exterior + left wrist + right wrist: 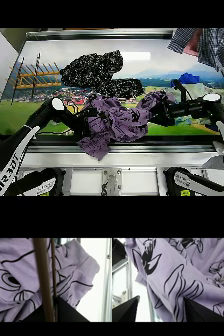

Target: Fold the clothes and pants, and hang the long-sleeved shirts on hangers.

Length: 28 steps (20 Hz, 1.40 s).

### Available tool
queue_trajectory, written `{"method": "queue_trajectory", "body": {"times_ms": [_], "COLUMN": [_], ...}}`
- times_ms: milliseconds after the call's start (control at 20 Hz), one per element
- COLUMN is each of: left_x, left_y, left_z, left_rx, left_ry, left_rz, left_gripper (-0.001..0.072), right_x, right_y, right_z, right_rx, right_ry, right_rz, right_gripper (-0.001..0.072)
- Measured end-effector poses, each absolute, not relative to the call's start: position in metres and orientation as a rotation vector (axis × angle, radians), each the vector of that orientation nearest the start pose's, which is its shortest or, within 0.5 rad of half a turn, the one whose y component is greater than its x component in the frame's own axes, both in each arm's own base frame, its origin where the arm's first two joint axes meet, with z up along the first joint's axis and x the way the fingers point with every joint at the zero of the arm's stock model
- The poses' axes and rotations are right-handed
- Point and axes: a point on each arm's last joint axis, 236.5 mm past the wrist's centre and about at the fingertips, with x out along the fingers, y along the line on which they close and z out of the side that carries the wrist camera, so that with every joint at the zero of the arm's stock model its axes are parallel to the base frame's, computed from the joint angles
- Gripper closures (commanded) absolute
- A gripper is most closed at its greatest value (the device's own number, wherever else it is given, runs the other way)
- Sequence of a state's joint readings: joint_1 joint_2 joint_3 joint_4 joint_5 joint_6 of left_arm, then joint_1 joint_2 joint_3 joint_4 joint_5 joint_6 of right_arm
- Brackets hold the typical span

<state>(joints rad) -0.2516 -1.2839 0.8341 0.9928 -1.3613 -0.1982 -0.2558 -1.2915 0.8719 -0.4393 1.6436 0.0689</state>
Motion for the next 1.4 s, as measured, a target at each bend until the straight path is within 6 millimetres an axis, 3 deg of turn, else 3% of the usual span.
{"method": "queue_trajectory", "body": {"times_ms": [600, 1400], "left_x": [0.209, 0.21], "left_y": [-0.181, -0.182], "left_z": [-0.055, -0.055], "left_rx": [0.579, 0.579], "left_ry": [1.141, 1.139], "left_rz": [-1.536, -1.534], "left_gripper": [0.0694, 0.0694], "right_x": [0.281, 0.281], "right_y": [0.198, 0.206], "right_z": [0.039, 0.041], "right_rx": [0.149, 0.154], "right_ry": [0.628, 0.608], "right_rz": [1.544, 1.554], "right_gripper": [0.0094, 0.0096]}}
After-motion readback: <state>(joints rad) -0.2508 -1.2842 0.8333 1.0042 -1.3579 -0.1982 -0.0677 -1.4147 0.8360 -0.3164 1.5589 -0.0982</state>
